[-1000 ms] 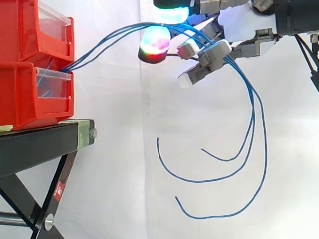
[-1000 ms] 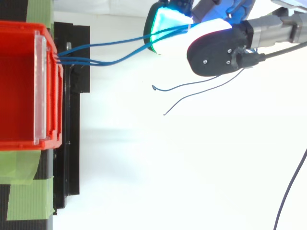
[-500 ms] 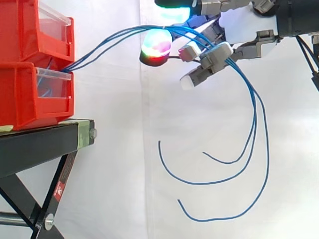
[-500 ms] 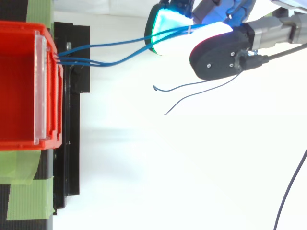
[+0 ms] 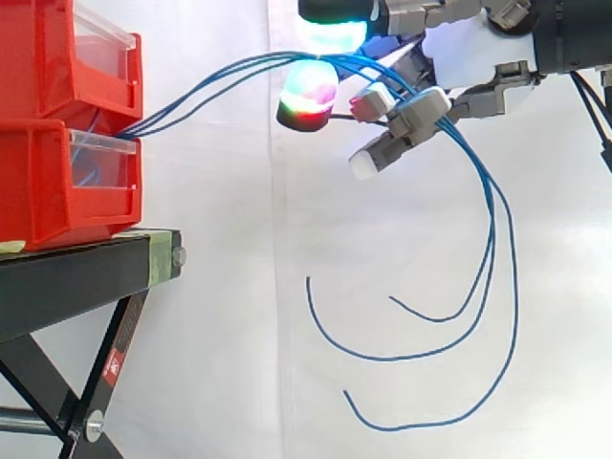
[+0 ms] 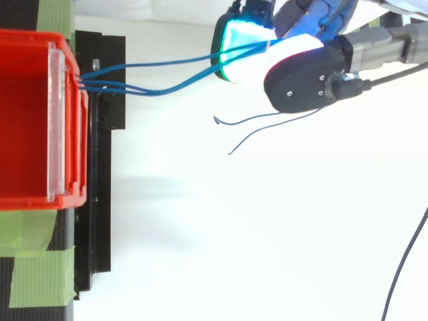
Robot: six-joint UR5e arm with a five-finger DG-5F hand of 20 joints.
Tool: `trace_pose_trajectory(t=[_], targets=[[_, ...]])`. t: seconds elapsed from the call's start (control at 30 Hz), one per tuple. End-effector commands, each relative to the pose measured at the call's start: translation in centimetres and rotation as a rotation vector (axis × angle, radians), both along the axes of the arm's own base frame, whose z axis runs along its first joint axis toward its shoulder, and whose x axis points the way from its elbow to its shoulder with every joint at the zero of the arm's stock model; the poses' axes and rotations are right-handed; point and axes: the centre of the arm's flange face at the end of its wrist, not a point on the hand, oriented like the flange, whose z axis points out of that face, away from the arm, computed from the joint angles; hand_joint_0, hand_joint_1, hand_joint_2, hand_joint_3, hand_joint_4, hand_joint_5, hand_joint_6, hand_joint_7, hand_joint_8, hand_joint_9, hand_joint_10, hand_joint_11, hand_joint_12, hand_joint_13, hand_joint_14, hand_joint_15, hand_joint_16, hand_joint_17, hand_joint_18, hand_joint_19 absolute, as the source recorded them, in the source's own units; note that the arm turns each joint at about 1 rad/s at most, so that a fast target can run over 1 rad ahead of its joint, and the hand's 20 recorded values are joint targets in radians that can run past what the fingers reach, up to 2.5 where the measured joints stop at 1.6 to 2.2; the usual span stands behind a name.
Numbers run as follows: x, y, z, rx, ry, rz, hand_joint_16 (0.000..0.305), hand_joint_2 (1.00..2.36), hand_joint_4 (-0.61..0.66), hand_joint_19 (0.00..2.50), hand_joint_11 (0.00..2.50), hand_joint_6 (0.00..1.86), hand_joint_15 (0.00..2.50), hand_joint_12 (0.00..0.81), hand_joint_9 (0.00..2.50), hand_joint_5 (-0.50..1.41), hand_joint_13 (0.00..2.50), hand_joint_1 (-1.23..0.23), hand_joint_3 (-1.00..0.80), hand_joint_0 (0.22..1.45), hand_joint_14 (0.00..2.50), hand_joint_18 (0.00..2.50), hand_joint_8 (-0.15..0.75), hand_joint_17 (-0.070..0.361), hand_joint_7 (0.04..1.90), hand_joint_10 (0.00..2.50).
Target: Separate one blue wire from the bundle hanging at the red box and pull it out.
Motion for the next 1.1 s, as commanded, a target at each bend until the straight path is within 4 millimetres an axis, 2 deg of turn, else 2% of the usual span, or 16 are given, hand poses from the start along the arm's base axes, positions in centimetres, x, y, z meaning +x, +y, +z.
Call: trace_pose_trajectory(t=[0.0,0.27,0.9,1.07], targets=[[0.02,0.07,0.02,0.001,0.0,0.002,0.057,1.01,0.19,0.42,1.12,0.79,1.29,0.422,1.28,-0.14,1.52,-0.57,-0.35,0.57,0.02,0.8,0.391,0.128,0.95,0.02],[0.0,0.05,0.01,-0.001,0.002,0.0,0.057,1.01,0.2,0.43,1.09,0.78,1.28,0.43,1.28,-0.13,1.52,-0.55,-0.38,0.56,0.02,0.8,0.391,0.128,0.96,0.02],[0.02,0.05,0.02,-0.001,0.0,0.0,0.053,1.02,0.13,0.43,1.08,0.75,1.26,0.425,1.38,-0.1,1.56,-0.62,-0.25,0.58,0.02,0.85,0.383,0.12,1.06,0.02],[0.05,0.14,0.04,-0.001,-0.001,0.002,0.054,1.02,0.14,0.45,1.07,0.74,1.25,0.426,1.38,-0.1,1.56,-0.56,-0.27,0.58,0.02,0.84,0.382,0.121,1.08,0.02]])
